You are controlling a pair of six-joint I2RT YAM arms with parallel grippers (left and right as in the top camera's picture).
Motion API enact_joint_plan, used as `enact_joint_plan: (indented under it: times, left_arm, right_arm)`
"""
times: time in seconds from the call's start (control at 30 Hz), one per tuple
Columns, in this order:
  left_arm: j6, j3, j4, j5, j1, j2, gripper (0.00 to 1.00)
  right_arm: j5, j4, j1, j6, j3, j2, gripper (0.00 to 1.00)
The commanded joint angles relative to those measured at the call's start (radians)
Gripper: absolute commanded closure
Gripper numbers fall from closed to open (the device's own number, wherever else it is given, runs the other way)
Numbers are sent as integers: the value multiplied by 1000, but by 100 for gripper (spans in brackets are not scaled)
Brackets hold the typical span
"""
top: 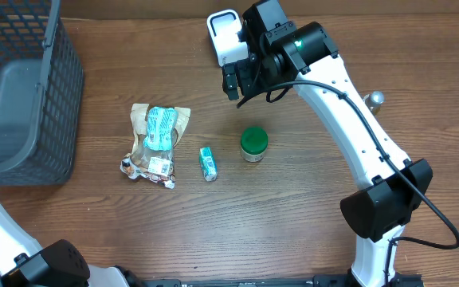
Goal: Scan the item barcode
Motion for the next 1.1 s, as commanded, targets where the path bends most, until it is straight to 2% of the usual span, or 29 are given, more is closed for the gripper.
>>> enact_joint_plan:
  times: [0.0, 0.47, 0.7, 0.83, 1.07]
  left_arm:
    - [19, 18, 0, 9, -1, 7, 0]
    - [19, 18, 1, 9, -1, 7, 0]
    - [19, 18, 1, 9, -1, 7, 0]
    - [19, 18, 1, 9, -1, 7, 1]
    - [19, 18, 1, 9, -1, 7, 1]
  right_arm:
    - [4, 3, -4, -1, 8, -5, 0]
    - [-3, -135, -3, 0, 8, -5, 0]
    - [1, -214, -3, 87, -22, -5, 0]
    - [2, -200, -3, 99, -84, -5, 0]
    - [2, -85, -2, 234, -248, -5, 0]
